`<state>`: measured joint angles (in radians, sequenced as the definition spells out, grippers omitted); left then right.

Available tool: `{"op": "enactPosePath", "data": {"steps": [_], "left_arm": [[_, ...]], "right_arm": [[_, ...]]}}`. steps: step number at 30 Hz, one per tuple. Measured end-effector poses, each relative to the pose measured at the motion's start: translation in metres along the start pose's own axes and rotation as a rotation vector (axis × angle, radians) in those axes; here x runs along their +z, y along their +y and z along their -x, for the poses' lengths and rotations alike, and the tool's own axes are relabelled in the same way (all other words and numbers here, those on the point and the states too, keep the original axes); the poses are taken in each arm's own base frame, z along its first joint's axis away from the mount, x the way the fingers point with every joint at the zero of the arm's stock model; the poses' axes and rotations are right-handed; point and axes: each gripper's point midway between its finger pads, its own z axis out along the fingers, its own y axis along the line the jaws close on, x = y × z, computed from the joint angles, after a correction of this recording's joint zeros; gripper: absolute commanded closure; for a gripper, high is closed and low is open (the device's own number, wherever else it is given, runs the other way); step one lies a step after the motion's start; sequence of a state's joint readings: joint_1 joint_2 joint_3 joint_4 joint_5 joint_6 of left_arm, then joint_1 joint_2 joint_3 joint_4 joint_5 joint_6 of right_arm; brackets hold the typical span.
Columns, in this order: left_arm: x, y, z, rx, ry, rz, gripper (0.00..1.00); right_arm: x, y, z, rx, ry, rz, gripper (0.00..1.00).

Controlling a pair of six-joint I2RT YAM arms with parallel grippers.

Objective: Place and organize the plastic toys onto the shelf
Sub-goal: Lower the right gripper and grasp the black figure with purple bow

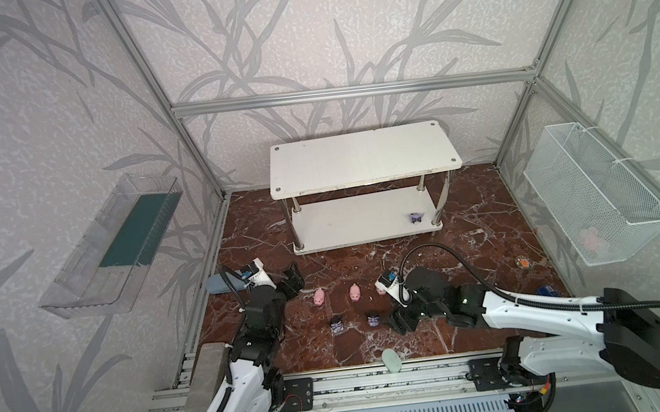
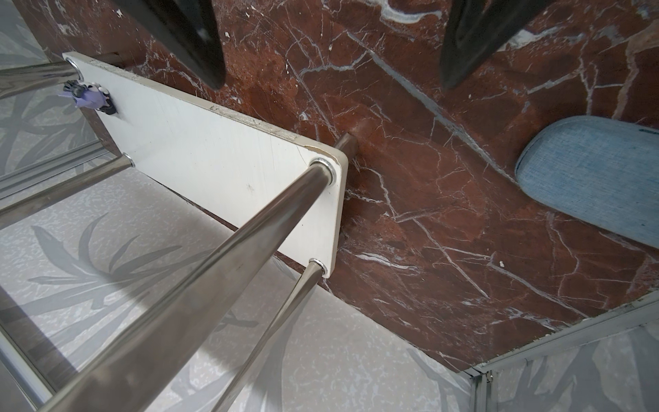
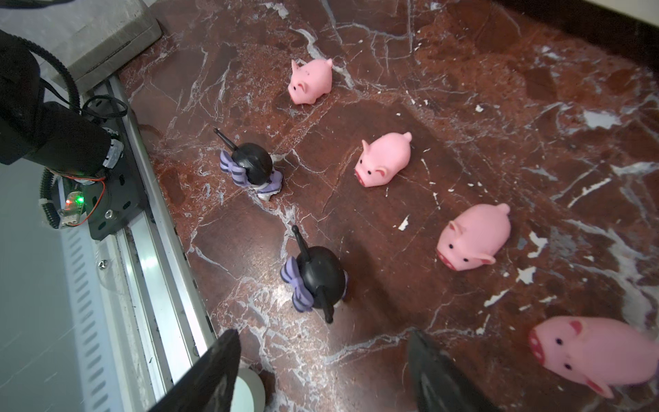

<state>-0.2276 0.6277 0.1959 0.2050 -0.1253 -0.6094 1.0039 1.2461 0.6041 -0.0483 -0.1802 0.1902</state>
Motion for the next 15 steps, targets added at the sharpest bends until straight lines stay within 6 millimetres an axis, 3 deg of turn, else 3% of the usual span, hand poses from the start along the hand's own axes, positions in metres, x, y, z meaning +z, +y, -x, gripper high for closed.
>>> {"op": "enactPosePath", "data": {"steps": [5,15], "left_arm": [[0.0,0.001,-0.001,0.001,0.005,0.005,0.08],[0.0,0.002,-0.001,0.002,0.004,0.01,0.08]], "right_arm": [[0.017,0.0,-0.012,-0.033,0.068,0.011,0.2],[0.037,0.007,0.0,-0.084,0.101,0.054,0.21]]}}
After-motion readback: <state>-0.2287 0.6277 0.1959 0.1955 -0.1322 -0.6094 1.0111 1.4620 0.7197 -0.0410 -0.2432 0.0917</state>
